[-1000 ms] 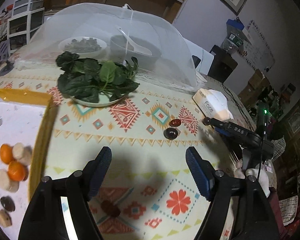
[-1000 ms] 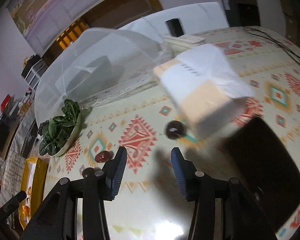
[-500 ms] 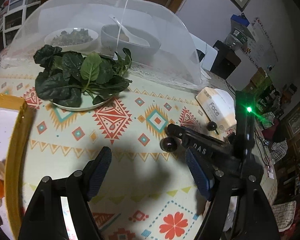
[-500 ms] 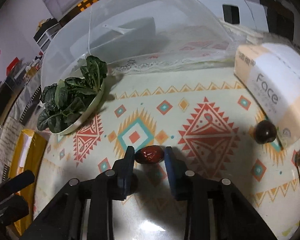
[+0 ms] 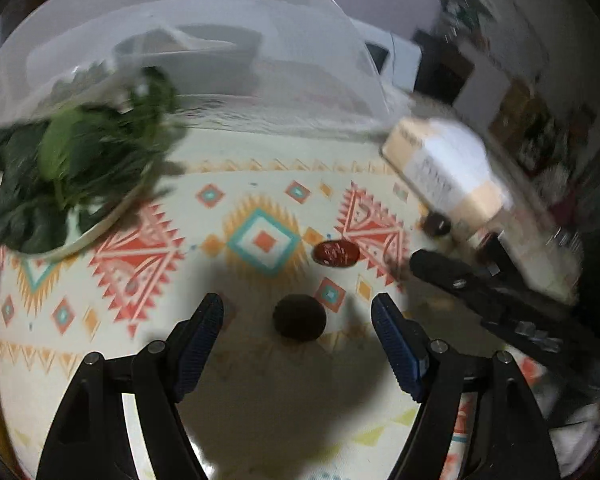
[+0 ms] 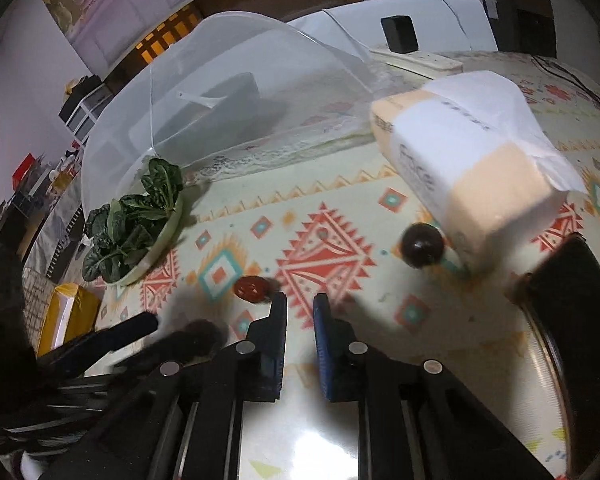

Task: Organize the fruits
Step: 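Grasp a red date with the right tool while the left tool reaches a dark plum, then carry the red date and dark plum into the tray and open both tools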

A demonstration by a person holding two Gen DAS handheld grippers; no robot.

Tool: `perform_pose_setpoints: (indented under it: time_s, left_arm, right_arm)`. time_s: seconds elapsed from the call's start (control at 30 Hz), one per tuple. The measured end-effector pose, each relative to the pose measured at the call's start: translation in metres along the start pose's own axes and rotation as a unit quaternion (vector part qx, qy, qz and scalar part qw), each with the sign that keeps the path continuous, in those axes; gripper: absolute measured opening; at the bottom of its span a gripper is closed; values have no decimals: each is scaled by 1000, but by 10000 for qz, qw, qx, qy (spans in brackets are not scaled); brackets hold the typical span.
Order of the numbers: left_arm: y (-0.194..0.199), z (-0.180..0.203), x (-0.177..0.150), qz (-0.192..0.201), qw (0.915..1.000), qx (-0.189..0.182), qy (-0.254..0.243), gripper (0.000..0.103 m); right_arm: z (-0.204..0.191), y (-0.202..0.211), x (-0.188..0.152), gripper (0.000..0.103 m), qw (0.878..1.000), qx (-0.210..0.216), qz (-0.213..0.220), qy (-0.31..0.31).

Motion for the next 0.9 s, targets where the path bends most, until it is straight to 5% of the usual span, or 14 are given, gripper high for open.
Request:
perform_pose_setpoints:
  time_s: [0.07,0.1,0.27,0.5,0.67,0.8,0.9]
  left_arm:
    - [-11,7,-8,-149,9993,134,-315,28]
    - [-10,7,-7,-55,9988,279,-407,27]
    - [0,-6,-7,28,9995,292,-145,25]
    - [49,-21,-8,270,9994,174,126,26]
    - [97,-38,-14,616,9975,62,333,26]
    - [134,-63,-22,828,9949,61,578,26]
    - [163,-91,-32,1005,9915,173,807,26]
  right_arm:
    - [-2,0,3,15,10000,44,55,35]
    - [-5,-1,5,15,9999,140,71,6]
    - [-25,-25,10,39,9993,353,-36,114]
    - [-44,-53,-1,39,9971,-30,-212,733]
    - [-44,-47,-5,30,9960,-310,-81,835]
    - [-49,-30,-5,12,9972,-238,-37,712]
    - [-58,-15,-5,12,9976,-185,1,667]
Point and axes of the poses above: each gripper's, at about its wrist camera, not at the fingertips, and y roughly against the way its jaws point, z to its right, x to its top, the point moved 9 cm from there along -y, roughly the way its jaws point, and after that the axes turned 7 degrees about z, right-handed, at the moved point
